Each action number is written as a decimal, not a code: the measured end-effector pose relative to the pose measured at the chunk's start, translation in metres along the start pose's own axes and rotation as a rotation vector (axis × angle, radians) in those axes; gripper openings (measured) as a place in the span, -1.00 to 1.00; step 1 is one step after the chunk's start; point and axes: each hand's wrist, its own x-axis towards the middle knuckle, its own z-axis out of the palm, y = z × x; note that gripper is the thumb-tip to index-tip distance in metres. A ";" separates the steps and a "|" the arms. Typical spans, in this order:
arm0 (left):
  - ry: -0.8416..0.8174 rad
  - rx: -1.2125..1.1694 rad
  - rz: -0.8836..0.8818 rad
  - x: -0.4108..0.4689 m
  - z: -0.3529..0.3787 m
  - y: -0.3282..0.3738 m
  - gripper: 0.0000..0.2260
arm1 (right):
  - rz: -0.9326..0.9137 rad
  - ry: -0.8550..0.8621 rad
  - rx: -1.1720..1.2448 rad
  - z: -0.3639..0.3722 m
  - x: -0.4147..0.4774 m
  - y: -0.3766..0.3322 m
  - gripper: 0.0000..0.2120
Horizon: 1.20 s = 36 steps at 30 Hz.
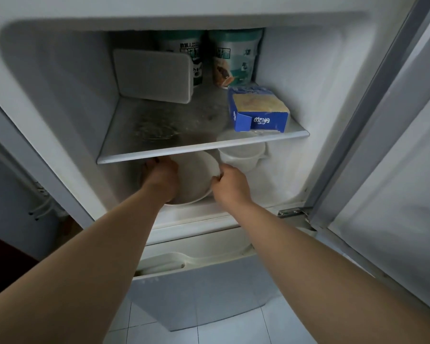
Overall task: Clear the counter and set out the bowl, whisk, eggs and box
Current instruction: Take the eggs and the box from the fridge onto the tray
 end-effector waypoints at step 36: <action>0.040 -0.662 0.044 -0.129 -0.148 0.069 -0.71 | 0.120 0.281 -0.176 -0.148 -0.036 -0.101 -0.09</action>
